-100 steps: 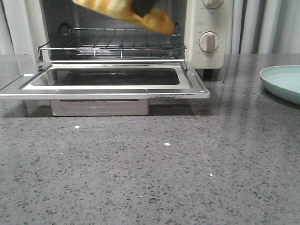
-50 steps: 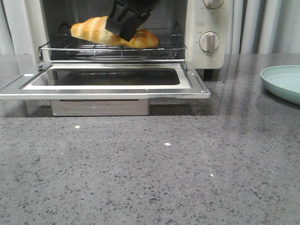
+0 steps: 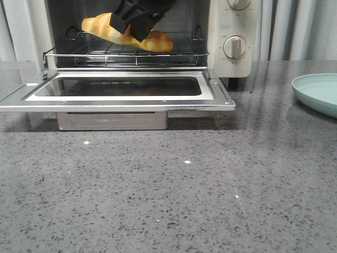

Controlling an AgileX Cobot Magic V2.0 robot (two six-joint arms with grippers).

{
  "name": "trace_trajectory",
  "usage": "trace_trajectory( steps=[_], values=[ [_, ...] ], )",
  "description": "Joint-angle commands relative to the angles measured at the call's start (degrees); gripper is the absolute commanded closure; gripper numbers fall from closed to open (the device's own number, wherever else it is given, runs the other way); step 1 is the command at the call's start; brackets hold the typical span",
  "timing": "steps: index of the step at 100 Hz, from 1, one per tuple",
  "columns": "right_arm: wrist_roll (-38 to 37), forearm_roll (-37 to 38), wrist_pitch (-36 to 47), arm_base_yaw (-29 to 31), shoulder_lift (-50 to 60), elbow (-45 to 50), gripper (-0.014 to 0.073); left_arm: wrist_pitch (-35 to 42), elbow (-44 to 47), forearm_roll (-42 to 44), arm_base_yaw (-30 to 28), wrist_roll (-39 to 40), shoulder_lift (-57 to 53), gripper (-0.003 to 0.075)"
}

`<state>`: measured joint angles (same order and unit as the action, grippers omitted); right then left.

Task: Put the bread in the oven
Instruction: 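Lift the croissant with the right gripper and carry it into the oven, then lower the croissant onto the wire rack and open the right gripper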

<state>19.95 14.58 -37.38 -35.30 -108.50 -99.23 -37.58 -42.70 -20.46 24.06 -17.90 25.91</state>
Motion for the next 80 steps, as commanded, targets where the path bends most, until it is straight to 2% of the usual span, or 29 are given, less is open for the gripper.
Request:
trace_trajectory(
  steps=[1,17,29,41,51,60,80],
  values=[
    [-0.36,1.49,4.97,0.90,2.96,-2.19,0.0642,3.52,-1.45,-1.53,-0.19,0.48,0.41,0.0741],
    [-0.60,1.49,4.97,0.90,2.96,-2.19,0.0556,3.45,-1.45,-1.53,-0.19,0.48,0.41,0.0741],
    [-0.84,1.49,4.97,0.90,2.96,-2.19,0.0414,3.45,-1.45,-1.53,-0.19,0.48,0.41,0.0741],
    [-2.07,1.49,4.97,0.90,2.96,-2.19,0.0232,3.45,-1.45,-1.53,-0.19,0.48,0.41,0.0741],
    [-2.89,1.49,5.05,0.90,2.96,-2.19,0.0134,3.45,-1.45,-1.53,-0.19,0.48,0.41,0.0741],
    [-2.89,1.49,5.10,0.90,2.96,-2.19,0.0103,3.45,-1.45,-1.53,-0.19,0.48,0.41,0.0741],
    [-2.89,1.49,4.61,0.40,3.30,-2.19,0.0104,3.39,-1.45,-1.53,-0.19,0.48,0.41,0.0741]
  ],
)
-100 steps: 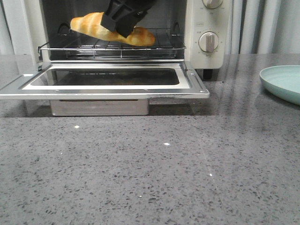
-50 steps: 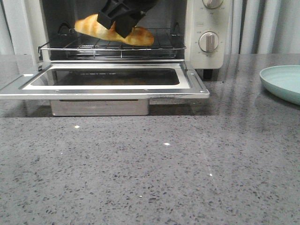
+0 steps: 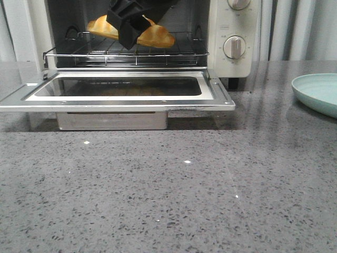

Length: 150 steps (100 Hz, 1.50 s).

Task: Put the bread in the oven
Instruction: 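Lower the croissant onto the wire rack and open the right gripper, then withdraw the right gripper out of the oven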

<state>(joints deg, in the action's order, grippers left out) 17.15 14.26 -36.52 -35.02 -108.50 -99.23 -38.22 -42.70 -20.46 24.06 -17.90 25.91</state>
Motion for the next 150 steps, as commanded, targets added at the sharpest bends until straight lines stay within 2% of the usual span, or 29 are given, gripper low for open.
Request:
trace_trajectory(
  steps=[1,64,105,112,119,127,136,150],
  values=[
    [-0.09,1.81,3.74,0.00,3.39,-2.19,0.0104,4.03,-1.45,-1.53,-0.19,0.48,0.41,0.0741],
    [-0.09,0.13,0.41,-1.53,5.99,-2.19,0.0104,4.03,-1.45,-1.53,-0.19,0.48,0.41,0.0741],
    [-0.59,-0.14,-0.97,-4.97,11.41,-2.19,0.0119,4.03,-1.45,-1.53,-0.19,0.48,0.41,0.0741],
    [-1.85,-0.25,-2.51,-5.45,12.16,-2.19,0.0205,4.03,-1.45,-1.53,-0.19,0.48,0.31,0.0741],
    [-4.32,-0.25,-5.28,-5.99,13.22,-2.19,0.0391,4.25,-1.45,-1.53,-0.19,0.48,0.31,0.0741],
    [-6.05,-0.78,-10.17,-6.67,14.78,-2.19,0.0661,4.47,-1.45,-1.53,-0.19,0.48,-0.31,0.0741],
    [-7.35,-1.59,-13.12,-7.21,16.66,-1.57,0.0638,4.72,-1.35,-1.14,-0.19,0.48,-2.22,0.0742],
    [-8.01,-1.49,-12.65,-8.53,22.73,3.05,0.0640,6.72,-0.31,0.84,-0.19,0.48,-7.06,0.0742]
  ],
)
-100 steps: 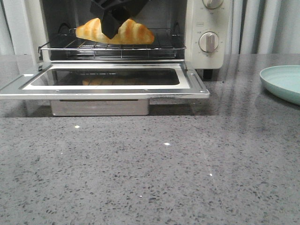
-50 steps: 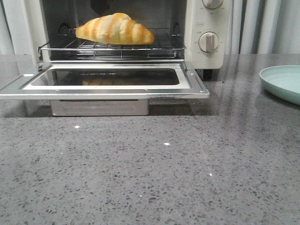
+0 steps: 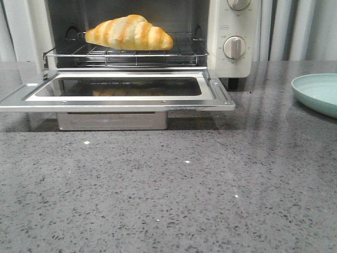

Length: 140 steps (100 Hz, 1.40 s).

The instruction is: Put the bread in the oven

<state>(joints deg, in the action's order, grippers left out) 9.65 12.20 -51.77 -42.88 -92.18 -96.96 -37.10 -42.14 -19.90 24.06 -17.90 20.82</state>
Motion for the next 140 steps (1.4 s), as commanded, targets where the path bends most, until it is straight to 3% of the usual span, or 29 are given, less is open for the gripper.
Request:
trace_trajectory(
  steps=[1,12,29,50,60,67,74,140],
  values=[
    [-0.51,0.58,2.63,-0.71,6.86,1.50,0.0640,5.79,-0.89,0.68,-0.19,0.59,-2.52,0.0742],
    [-0.92,0.58,5.13,-1.53,16.18,8.79,0.0640,6.00,0.59,3.56,-0.19,1.58,-6.33,0.0742],
    [-5.60,1.35,14.65,-1.53,37.22,28.38,0.0640,5.96,3.52,9.85,-0.19,9.16,-8.44,0.0742],
    [-6.07,5.68,23.94,-0.42,64.68,52.14,0.0640,9.35,6.96,10.62,-0.19,9.28,-8.44,0.0741],
    [-13.72,11.57,24.69,1.85,74.59,58.97,0.0640,11.10,7.68,10.62,-0.19,9.28,-8.44,0.0741],
    [-18.91,16.47,23.91,3.49,79.40,61.44,0.0640,12.02,7.96,10.62,-0.19,9.28,-8.44,0.0741],
    [-19.06,18.12,22.43,4.64,82.56,62.93,0.0640,12.30,7.96,10.62,-0.19,9.28,-8.44,0.0741],
    [-19.06,18.35,22.30,5.05,85.61,63.96,0.0641,12.30,7.96,10.62,-0.19,9.28,-8.44,0.0741]
  ],
)
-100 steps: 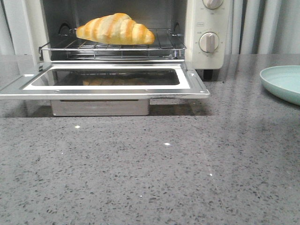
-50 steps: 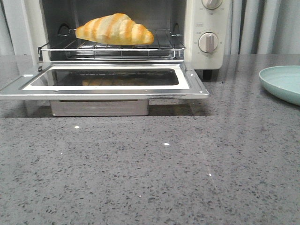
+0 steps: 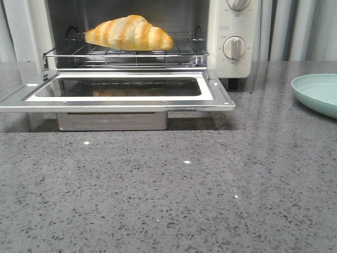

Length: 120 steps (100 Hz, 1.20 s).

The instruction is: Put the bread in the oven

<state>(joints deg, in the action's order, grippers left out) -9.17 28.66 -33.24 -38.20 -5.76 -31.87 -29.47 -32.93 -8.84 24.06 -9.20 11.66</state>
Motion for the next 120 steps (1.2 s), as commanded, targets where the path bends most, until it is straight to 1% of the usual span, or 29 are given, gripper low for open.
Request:
trace_trajectory(
  steps=[1,21,27,32,40,43,50,55,62,67,72,81,95,106,111,120],
  values=[
    [-0.23,1.88,3.76,0.38,-0.82,-1.13,0.0641,4.67,-1.25,-0.44,-0.19,0.58,0.72,0.0741],
    [-0.23,1.88,3.76,0.38,-0.82,-1.13,0.0641,4.67,-1.15,-0.44,-0.19,0.43,0.72,0.0741],
    [-0.23,1.88,3.76,0.38,-0.82,-1.13,0.0641,4.73,-0.37,2.65,-0.30,-2.64,0.72,0.0741],
    [-0.23,1.88,3.76,0.38,-0.82,-1.13,0.0641,4.73,0.08,5.54,-0.29,-3.16,0.72,0.0741],
    [-0.23,1.88,3.76,0.38,-0.82,-1.13,0.0641,5.00,1.42,5.55,-0.29,-3.29,0.72,0.0741],
    [-0.23,1.88,3.76,0.38,-0.82,-1.13,0.0641,6.24,2.45,6.03,-0.29,-4.34,0.72,0.0741],
    [-0.23,1.88,3.76,0.38,-0.82,-1.13,0.0641,13.32,5.92,6.47,-0.93,-6.33,0.72,0.0741],
    [-0.23,1.88,3.76,0.38,-0.82,-1.13,0.0641,21.66,9.71,6.47,-1.86,-6.54,0.72,0.0741],
    [-0.23,1.88,3.76,0.38,-0.82,-1.13,0.0641,30.87,15.88,6.47,-3.42,-6.40,0.61,0.0741],
    [-0.23,1.88,3.76,0.38,-0.82,-1.13,0.0641,34.75,19.90,5.64,-4.51,-4.70,0.61,0.0741],
    [-0.23,1.88,3.76,0.38,-0.82,-1.13,0.0641,36.24,23.33,4.63,-5.68,-2.04,0.61,0.0741],
    [-0.23,1.88,3.76,0.38,-0.82,-1.13,0.0641,35.44,27.73,4.97,-7.34,2.88,-0.68,0.0741],
    [-0.23,1.88,3.76,0.38,-0.82,-1.13,0.0641,31.68,31.41,5.21,-8.97,3.10,-7.12,0.0741],
    [-0.23,1.88,3.76,0.38,-0.82,-1.13,0.0641,28.39,34.38,3.37,-11.84,3.85,-11.24,0.0741],
    [-0.23,1.88,3.76,0.38,-0.82,-1.13,0.0641,24.28,34.27,2.51,-13.14,3.85,-12.48,0.0741],
    [-0.23,1.88,3.76,0.38,-0.82,-1.13,0.0641,24.28,34.27,2.51,-14.23,3.85,-13.33,0.0741]
  ],
)
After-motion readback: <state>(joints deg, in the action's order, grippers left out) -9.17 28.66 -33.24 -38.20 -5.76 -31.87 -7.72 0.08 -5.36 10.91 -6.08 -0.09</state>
